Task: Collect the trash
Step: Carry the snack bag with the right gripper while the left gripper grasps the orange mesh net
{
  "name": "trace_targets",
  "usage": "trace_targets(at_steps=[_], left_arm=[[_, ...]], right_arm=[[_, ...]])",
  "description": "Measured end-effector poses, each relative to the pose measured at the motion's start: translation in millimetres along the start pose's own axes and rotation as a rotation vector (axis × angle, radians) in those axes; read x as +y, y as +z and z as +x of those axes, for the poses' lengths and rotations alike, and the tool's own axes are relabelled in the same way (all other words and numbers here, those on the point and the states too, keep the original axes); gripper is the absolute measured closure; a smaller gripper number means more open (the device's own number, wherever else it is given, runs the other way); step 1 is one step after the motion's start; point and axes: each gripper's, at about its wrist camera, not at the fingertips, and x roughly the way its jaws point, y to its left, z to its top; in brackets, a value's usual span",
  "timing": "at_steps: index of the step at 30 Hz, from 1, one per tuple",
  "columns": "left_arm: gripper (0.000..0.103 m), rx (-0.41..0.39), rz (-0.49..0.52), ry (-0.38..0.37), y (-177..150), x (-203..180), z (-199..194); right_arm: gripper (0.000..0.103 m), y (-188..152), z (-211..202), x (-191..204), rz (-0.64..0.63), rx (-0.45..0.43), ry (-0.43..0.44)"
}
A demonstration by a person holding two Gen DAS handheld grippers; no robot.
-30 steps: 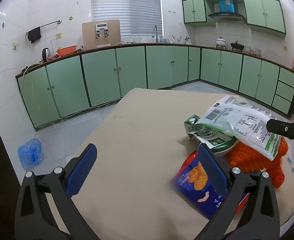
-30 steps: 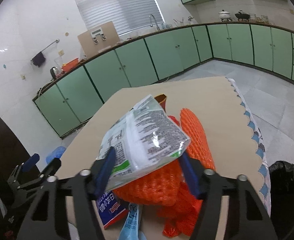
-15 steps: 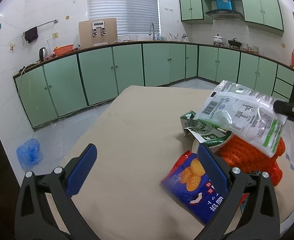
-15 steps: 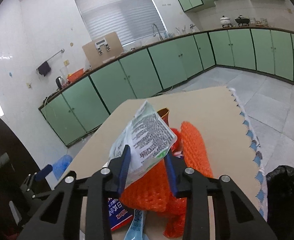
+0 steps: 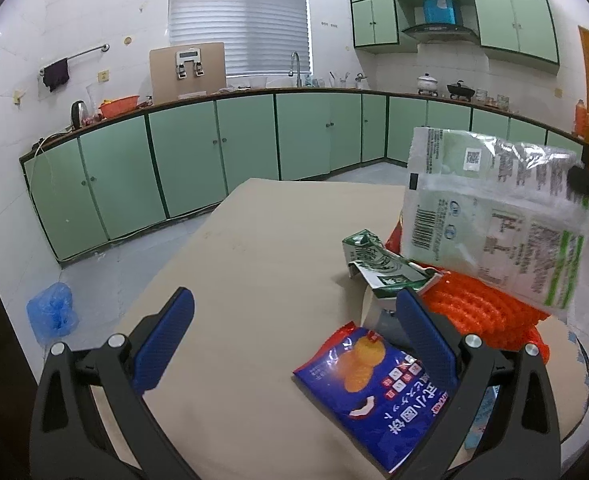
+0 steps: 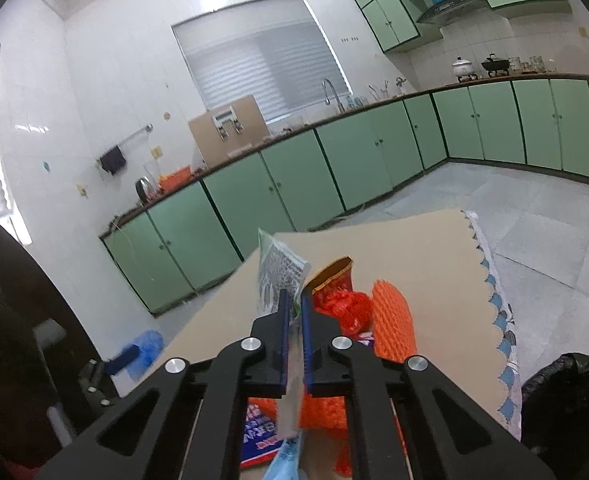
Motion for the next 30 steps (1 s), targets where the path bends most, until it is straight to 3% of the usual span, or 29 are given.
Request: trace_targets(at_steps=[6,12,21,30], left_arm=[[0.005,-0.003,0.004,-0.047,-1,-11,-4],[0.005,0.003,0.029,-0.13,-5,-41,-6],[0.005,0.024,0.068,-0.209,-12,-87,-1],[0.007,0.096,0.054,-0.267,-20,-100,22]], right_arm=[[0.098,10,-32,-1,-0.014,-0.068,-0.028],[0.098,11,-63,-12,-0.03,-0.121,-0.128],[0.098,-5,-86,-37,-0.021,-0.107,-0.246],[0.098,-25,-84,-50,0.0,-0.062,-0.285]])
